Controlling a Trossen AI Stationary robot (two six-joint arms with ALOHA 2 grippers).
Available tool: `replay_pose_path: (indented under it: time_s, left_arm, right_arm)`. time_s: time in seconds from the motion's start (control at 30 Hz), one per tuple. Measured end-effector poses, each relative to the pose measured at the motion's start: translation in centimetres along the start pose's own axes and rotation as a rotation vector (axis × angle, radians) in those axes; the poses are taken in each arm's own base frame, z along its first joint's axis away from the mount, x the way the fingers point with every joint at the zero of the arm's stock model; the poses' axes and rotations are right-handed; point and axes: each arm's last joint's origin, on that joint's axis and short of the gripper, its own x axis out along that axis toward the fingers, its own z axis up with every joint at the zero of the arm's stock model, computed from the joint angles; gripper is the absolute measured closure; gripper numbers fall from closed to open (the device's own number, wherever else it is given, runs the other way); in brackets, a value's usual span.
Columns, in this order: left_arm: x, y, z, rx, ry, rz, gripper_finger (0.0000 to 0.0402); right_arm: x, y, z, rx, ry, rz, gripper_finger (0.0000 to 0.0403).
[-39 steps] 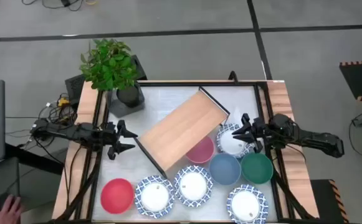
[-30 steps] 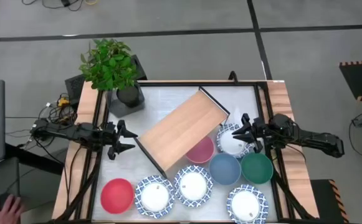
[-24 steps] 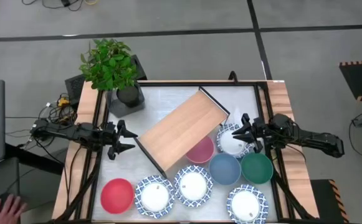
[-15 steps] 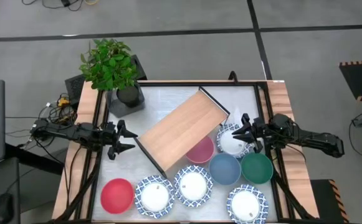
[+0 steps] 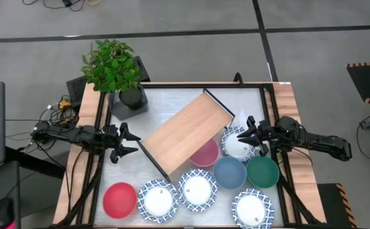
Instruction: Place and stack bowls onto a shelf
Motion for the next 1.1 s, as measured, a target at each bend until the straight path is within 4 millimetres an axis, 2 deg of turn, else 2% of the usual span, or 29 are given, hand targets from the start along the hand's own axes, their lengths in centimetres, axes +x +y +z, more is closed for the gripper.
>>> replay_pose_path:
  time_s: [0.57,0.67,0.8,0.97,1.1]
  left_arm:
    - [0.00,0.00,0.00,0.021,0.000,0.000,0.0159]
    - [0.01,0.01,0.41,0.010,-0.053,0.034,0.0159]
    - [-0.05,0.32,0.55,-0.130,-0.102,0.137,0.0159]
    - [-0.07,0.43,0.58,-0.274,-0.130,0.167,0.0159]
    - [-0.07,0.42,0.57,-0.323,-0.130,0.159,0.0159]
  right_arm:
    - [0.00,0.00,0.00,0.000,0.000,0.000,0.0305]
    - [0.00,0.00,0.00,0.000,0.000,0.000,0.0305]
    - [0.00,0.00,-0.01,0.000,0.001,0.000,0.0305]
    - [0.00,0.00,0.00,0.000,0.000,0.000,0.0305]
    - [0.00,0.00,0.00,0.000,0.000,0.000,0.0305]
